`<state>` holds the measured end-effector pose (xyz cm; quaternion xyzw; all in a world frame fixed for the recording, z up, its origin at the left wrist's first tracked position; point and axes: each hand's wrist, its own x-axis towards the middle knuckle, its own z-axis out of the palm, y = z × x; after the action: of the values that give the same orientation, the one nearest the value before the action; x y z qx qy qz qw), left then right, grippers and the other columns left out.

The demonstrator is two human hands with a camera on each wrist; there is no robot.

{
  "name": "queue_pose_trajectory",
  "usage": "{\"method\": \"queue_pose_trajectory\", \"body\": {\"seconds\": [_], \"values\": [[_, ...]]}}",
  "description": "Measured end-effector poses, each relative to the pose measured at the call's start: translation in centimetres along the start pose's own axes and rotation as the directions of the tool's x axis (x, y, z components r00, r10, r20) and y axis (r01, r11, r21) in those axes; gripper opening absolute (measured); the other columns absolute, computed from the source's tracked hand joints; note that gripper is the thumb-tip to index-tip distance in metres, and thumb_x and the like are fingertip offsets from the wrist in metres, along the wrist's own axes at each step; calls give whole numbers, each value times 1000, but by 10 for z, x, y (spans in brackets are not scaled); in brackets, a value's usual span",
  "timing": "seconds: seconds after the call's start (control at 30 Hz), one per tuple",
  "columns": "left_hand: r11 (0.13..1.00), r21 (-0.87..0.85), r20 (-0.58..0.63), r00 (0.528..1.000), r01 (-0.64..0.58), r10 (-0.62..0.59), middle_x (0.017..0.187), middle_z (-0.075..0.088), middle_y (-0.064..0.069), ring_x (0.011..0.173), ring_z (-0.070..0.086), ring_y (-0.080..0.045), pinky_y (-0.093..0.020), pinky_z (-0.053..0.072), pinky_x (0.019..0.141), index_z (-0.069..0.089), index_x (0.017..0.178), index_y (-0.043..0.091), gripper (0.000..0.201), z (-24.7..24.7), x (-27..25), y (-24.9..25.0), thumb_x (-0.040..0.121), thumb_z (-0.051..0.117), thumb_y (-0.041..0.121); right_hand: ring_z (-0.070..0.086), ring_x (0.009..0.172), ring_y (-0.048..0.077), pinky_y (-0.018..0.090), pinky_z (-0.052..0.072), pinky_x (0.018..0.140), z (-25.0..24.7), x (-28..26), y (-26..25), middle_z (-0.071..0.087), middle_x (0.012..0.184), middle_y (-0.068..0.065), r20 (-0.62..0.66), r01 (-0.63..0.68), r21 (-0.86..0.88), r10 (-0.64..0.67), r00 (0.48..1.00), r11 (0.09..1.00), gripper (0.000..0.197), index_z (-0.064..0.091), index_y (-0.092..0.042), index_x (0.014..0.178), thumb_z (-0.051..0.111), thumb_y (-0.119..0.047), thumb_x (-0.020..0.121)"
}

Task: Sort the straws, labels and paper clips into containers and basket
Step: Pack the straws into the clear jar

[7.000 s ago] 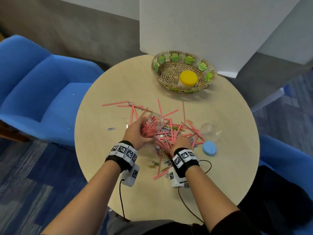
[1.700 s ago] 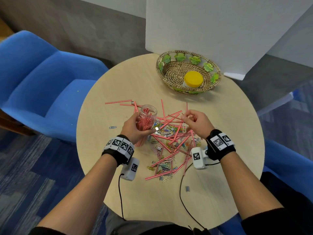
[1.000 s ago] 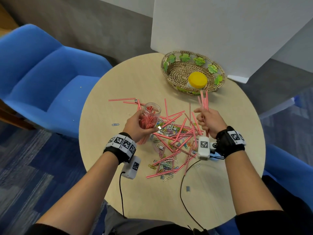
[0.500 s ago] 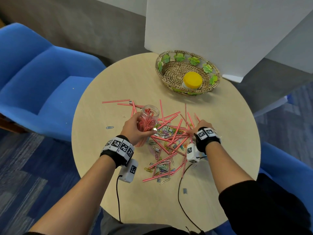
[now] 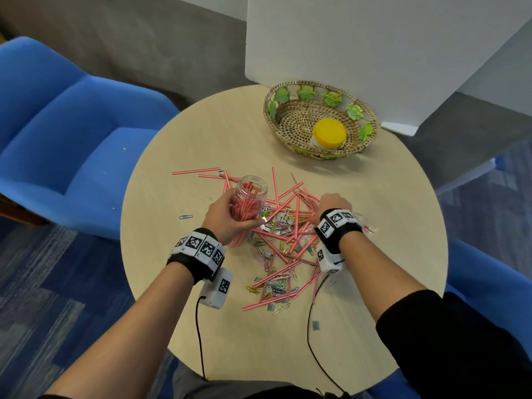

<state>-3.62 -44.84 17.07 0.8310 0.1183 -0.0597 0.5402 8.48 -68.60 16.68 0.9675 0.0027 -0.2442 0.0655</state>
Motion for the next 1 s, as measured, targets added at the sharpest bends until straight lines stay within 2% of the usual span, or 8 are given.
{"method": "queue_pose_trajectory", "body": {"seconds": [0.2,0.33,0.47,0.53,0.6,0.73,0.87,1.0], "values": [[1000,4,9,1000,1,-1,114,67,3,105,65,-17,-38,55,95,54,131,20,81,4,-1,2,62,90,44,66,84,32,31,46,66,10,6,-6,70,100,13,18,59,-22,-58,998,998,13,67,-4,98,57,-11,95],[1000,-16,22,1000,12,-12,118,68,2,108,65,-18,-44,54,97,53,131,21,87,5,-2,0,59,88,53,60,70,31,31,47,64,22,3,2,65,83,10,31,98,10,-98,995,995,13,64,-4,94,54,-11,91],[1000,-17,17,1000,14,-14,119,68,2,109,65,-18,-45,54,98,52,132,20,90,4,-3,1,58,88,55,56,71,26,29,43,62,11,3,16,58,77,5,111,14,376,-60,992,927,27,64,-6,100,47,-28,99],[1000,-25,16,1000,10,-9,118,68,3,109,65,-17,-45,54,98,52,132,21,89,4,-3,2,58,89,54,46,59,19,27,34,51,-1,-6,21,51,69,3,116,-64,769,-41,992,636,15,62,-8,100,48,-13,96],[999,-33,19,1000,-8,9,118,68,5,109,65,-16,-44,54,98,52,133,22,87,6,-2,5,61,91,50,35,51,15,25,31,46,-18,-26,24,39,58,-2,69,-57,985,-71,995,160,18,56,-8,90,39,-2,93],[996,-51,54,996,-68,71,118,66,7,112,64,-14,-38,53,100,53,131,20,80,13,-6,22,63,91,36,27,45,12,24,40,49,-71,-66,24,27,52,-8,-163,26,851,-216,963,-525,26,54,-16,88,32,-7,101],[987,6,124,979,-162,160,111,65,13,104,64,-9,-26,53,91,56,121,21,75,27,-12,43,59,93,42,13,42,7,20,17,36,-120,-100,15,21,53,-8,-437,190,695,-198,877,-693,26,50,-18,84,37,-25,105],[973,11,158,962,-229,225,112,67,12,102,64,-5,-27,55,91,58,126,18,79,40,-16,60,60,93,42,13,42,10,22,15,39,-130,-120,-3,17,53,-5,-557,368,693,-136,819,-620,42,30,-19,65,42,-36,101]]}}
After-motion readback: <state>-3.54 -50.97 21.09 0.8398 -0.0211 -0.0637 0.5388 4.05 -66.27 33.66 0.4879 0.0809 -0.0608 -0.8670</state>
